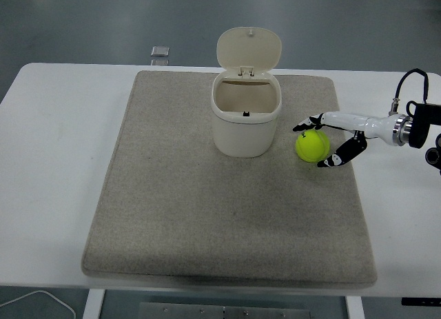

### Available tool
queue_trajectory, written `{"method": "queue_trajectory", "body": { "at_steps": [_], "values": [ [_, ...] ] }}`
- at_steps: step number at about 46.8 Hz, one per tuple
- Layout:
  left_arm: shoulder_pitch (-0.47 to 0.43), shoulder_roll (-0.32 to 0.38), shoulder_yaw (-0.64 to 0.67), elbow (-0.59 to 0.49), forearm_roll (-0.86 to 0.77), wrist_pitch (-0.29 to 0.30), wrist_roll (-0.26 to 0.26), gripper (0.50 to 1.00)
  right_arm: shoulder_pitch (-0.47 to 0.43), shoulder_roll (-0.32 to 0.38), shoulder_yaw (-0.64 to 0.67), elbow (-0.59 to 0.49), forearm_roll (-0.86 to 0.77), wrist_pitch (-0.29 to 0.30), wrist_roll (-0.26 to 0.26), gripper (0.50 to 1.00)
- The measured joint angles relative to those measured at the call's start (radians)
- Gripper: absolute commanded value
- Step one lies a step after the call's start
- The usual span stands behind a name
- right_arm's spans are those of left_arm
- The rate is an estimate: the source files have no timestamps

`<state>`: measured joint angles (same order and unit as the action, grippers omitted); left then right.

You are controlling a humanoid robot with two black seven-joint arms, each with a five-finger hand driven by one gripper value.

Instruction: Pick up the tennis ball and place it in the box.

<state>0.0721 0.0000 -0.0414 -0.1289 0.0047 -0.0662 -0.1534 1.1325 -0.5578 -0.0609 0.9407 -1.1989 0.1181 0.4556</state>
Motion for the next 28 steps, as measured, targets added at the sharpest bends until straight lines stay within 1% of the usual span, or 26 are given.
{"method": "queue_trajectory", "body": {
  "at_steps": [2,4,8,12,16,19,24,28],
  "values": [
    [0.0,0.0,0.0,0.0,0.0,0.0,0.0,0.992,0.0,0.003,0.0,-0.004,-0.004,0.0,0.0,0.789],
    [0.0,0.0,0.0,0.0,0.0,0.0,0.0,0.99,0.0,0.007,0.0,-0.005,-0.01,0.0,0.0,0.766],
    [0.0,0.0,0.0,0.0,0.0,-0.001,0.0,0.992,0.0,0.012,0.0,-0.005,-0.016,0.0,0.0,0.756],
    [0.0,0.0,0.0,0.0,0.0,-0.001,0.0,0.992,0.001,0.013,0.001,-0.006,-0.017,0.0,0.0,0.729],
    [0.0,0.0,0.0,0.0,0.0,-0.001,0.0,0.992,0.002,0.013,0.001,-0.006,-0.021,0.0,0.0,0.721],
    [0.0,0.0,0.0,0.0,0.0,-0.001,0.0,0.99,0.003,0.012,0.001,-0.005,-0.027,0.0,0.0,0.695],
    [0.0,0.0,0.0,0.0,0.0,-0.001,0.0,0.992,0.005,0.012,0.001,-0.005,-0.031,0.002,0.0,0.682],
    [0.0,0.0,0.0,0.0,0.0,-0.001,0.0,0.992,0.008,0.01,0.004,-0.005,-0.03,0.009,0.0,0.65]
  ]
}}
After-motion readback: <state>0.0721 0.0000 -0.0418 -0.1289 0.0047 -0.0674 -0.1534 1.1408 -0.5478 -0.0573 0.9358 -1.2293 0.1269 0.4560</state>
